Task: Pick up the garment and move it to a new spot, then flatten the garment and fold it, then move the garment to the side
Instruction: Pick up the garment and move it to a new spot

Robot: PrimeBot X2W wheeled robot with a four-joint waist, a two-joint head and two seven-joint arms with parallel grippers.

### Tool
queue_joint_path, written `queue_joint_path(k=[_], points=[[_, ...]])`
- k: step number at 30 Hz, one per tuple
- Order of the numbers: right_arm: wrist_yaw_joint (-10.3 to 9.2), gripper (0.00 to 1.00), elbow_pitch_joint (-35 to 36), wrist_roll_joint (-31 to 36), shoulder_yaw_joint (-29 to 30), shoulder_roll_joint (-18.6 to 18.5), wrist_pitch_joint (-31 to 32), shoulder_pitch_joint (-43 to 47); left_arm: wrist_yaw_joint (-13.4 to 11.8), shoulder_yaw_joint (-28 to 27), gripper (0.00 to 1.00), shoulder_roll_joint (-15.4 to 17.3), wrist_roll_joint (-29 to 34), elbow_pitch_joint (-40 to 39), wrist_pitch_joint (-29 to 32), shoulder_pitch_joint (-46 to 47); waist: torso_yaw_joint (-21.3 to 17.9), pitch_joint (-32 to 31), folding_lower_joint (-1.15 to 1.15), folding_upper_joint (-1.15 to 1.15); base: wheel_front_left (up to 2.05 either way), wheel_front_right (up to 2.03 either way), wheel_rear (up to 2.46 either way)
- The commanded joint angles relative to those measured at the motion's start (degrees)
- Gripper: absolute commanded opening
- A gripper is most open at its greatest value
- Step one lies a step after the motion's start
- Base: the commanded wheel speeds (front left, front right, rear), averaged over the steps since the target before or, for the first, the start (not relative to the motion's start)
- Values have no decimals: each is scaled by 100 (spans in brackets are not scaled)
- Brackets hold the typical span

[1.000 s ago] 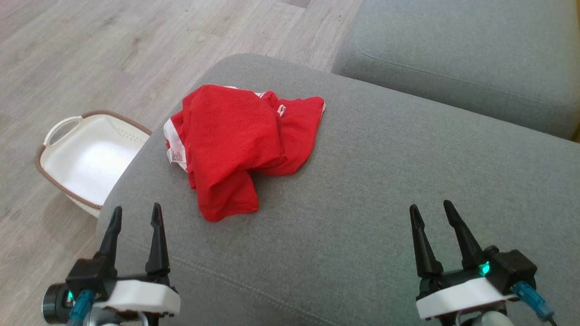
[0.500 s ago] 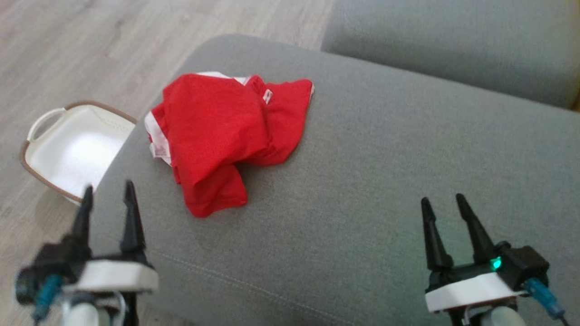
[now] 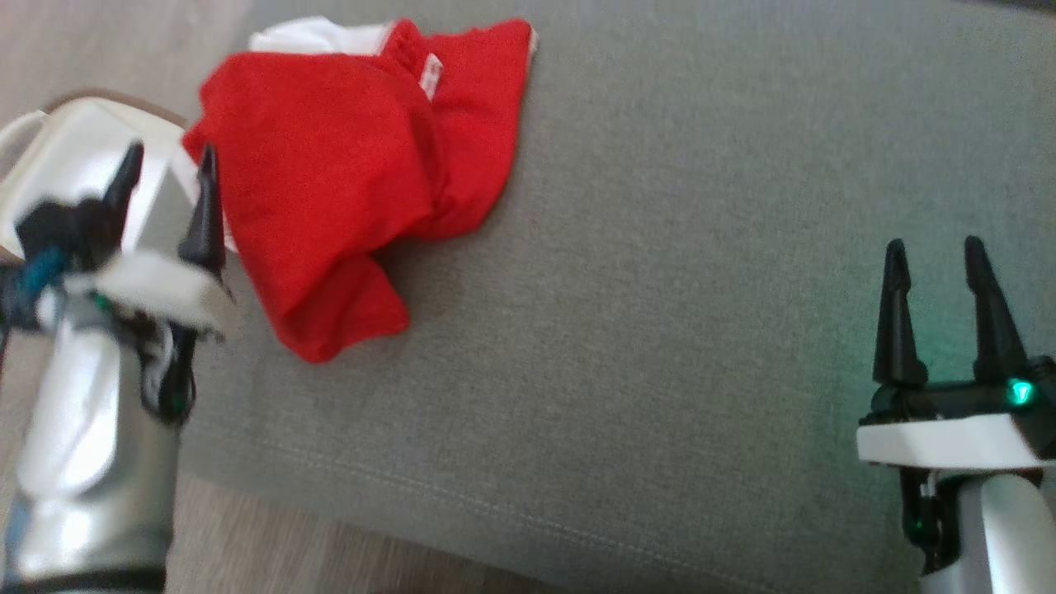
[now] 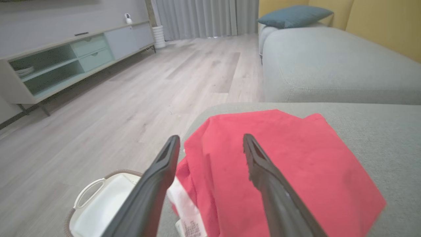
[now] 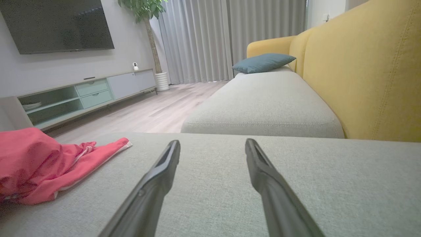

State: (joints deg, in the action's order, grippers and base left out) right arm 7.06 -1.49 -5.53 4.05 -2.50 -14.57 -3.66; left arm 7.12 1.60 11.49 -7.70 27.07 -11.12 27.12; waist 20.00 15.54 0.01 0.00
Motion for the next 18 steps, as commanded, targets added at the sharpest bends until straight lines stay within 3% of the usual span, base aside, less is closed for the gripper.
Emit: queue_joint_path(k=[1,9,17,18], points=[[43,100,239,54,-92,-38,-42,-221,25,-28,100,330,-151,114,129,534,-172,380,-1,0,0,0,0],[43,100,369,138,-134,-38,-3,-323,35,1013,100,910,-934,1544,668,1683,-359,763,-1,0,0,0,0],[43,100,470,220,-222,-38,59,-380,35,1608,100,991,-1209,2546,601,2342,-469,975,-1,0,0,0,0],[43,100,475,223,-223,-38,63,-385,35,1705,60,981,-1291,2619,603,2386,-474,988,-1,0,0,0,0]])
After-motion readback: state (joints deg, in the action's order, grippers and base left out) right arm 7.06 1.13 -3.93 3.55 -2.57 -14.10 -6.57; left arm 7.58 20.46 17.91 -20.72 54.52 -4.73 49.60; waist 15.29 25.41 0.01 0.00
